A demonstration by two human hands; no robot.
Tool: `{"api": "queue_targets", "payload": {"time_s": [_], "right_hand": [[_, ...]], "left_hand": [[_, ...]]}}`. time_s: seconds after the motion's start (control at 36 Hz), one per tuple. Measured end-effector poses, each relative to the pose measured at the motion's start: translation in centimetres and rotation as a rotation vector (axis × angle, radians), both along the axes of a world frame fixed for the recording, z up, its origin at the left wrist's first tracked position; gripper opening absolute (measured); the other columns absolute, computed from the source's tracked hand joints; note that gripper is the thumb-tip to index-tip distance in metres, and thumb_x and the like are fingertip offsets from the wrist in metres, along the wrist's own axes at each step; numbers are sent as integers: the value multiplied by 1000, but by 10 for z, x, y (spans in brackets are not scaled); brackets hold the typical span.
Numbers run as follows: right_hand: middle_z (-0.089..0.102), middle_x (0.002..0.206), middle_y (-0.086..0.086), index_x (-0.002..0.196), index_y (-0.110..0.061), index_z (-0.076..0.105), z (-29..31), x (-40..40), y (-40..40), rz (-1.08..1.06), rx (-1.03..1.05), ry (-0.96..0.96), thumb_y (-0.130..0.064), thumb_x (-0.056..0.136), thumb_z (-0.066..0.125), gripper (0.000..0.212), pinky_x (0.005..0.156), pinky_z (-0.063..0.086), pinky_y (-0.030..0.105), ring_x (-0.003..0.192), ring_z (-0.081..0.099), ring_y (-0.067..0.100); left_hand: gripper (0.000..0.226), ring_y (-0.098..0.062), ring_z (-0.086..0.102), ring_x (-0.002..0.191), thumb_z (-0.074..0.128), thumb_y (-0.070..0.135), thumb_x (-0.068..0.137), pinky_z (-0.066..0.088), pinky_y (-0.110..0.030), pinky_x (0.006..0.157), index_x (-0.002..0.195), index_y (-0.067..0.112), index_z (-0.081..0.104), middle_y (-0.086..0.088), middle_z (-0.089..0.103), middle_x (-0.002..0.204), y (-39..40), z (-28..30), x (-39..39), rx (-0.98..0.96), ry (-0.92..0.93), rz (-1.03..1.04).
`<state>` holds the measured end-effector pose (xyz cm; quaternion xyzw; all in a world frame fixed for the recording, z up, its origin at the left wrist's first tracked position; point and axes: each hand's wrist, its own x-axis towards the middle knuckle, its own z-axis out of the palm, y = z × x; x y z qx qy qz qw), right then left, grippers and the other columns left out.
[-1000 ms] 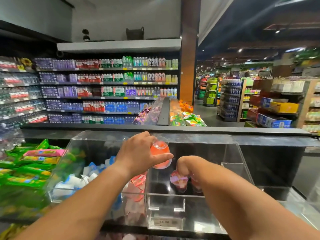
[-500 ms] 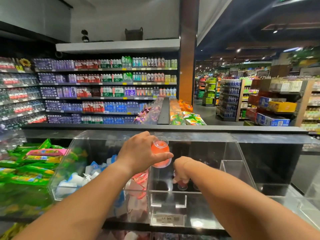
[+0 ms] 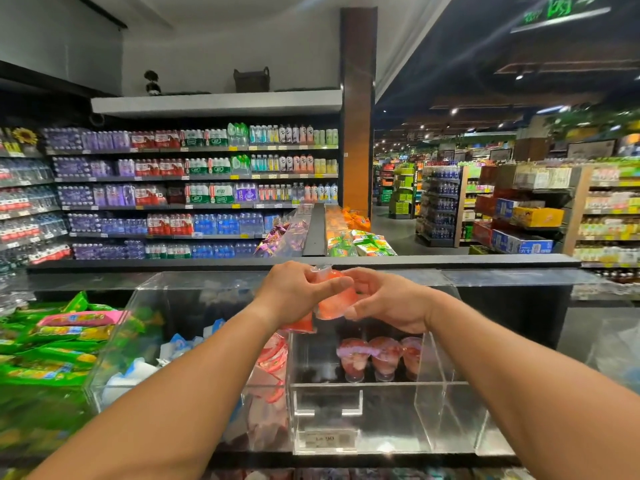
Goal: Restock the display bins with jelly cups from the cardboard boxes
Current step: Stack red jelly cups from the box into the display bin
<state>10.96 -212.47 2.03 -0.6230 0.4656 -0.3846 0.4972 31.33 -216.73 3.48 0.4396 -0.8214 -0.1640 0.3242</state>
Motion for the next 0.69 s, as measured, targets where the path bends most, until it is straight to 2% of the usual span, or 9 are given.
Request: {"api": "queue_targets", "payload": {"time_s": [0.06, 0.14, 0.25, 0.31, 0.36, 0.44, 0.53, 0.56, 0.69], "right_hand": [[60, 129, 21, 130, -10, 53, 2, -4, 3, -25, 44, 8, -2, 72, 77, 63, 105, 50, 46, 114, 65, 32], [62, 113, 24, 123, -11, 50, 4, -7, 1, -40, 144, 167, 5, 81, 70, 49, 99, 50, 51, 92, 70, 33], [67, 110, 20, 110, -31, 55, -2, 17, -7, -66, 127, 716, -22, 60, 76, 55, 68, 59, 51, 78, 73, 36], [68, 102, 15, 115, -29, 47, -14, 36, -15, -77, 120, 809, -26, 62, 79, 62, 57, 57, 45, 74, 72, 39], [63, 103, 9, 121, -23, 39, -31, 54, -29, -65, 91, 892, -28, 66, 82, 70, 50, 53, 32, 69, 68, 32], [52, 109, 7, 118, -19, 49, -53, 70, -60, -24, -85, 1216, -40, 62, 84, 69, 67, 57, 37, 87, 61, 26], [61, 91, 13, 93, -16, 70, -65, 77, -85, 82, -145, 1394, -31, 69, 75, 29, 71, 58, 37, 79, 61, 30], [65, 87, 13, 90, -15, 73, -70, 77, -92, 114, -147, 1449, -30, 72, 73, 24, 72, 59, 37, 79, 63, 33], [69, 84, 11, 88, -11, 74, -88, 73, -102, 160, -181, 1519, -35, 72, 75, 29, 71, 58, 34, 76, 65, 32]], "left_hand": [[74, -13, 51, 57, 55, 89, 64, 39, -34, 58, 57, 15, 60, 5, 54, 54, 2, 1, 4, -14, -24, 13], [87, -16, 61, 72, 48, 97, 60, 48, -39, 65, 75, 14, 69, 0, 66, 72, -2, 1, 19, -76, 21, 91], [69, -9, 58, 80, 49, 90, 70, 40, -30, 64, 84, 25, 66, 9, 63, 82, -4, 2, 38, -147, 56, 153], [64, -7, 57, 81, 48, 86, 75, 40, -27, 64, 87, 25, 65, 10, 62, 84, 0, 1, 43, -179, 54, 157], [60, -5, 57, 83, 47, 82, 80, 46, -27, 69, 89, 26, 64, 11, 60, 87, 4, -1, 48, -226, 32, 153], [55, -4, 54, 79, 47, 79, 83, 43, -24, 68, 88, 27, 63, 11, 57, 84, 10, -6, 55, -299, 5, 139], [52, -3, 53, 75, 47, 79, 82, 38, -23, 64, 85, 29, 61, 14, 54, 80, 15, -9, 61, -338, 23, 129], [50, -3, 54, 76, 47, 77, 83, 38, -22, 65, 85, 29, 62, 14, 54, 80, 16, -10, 62, -346, 30, 133], [29, -5, 57, 79, 49, 50, 89, 46, -26, 72, 84, 27, 65, 13, 59, 82, 16, -12, 67, -336, 89, 126]]}}
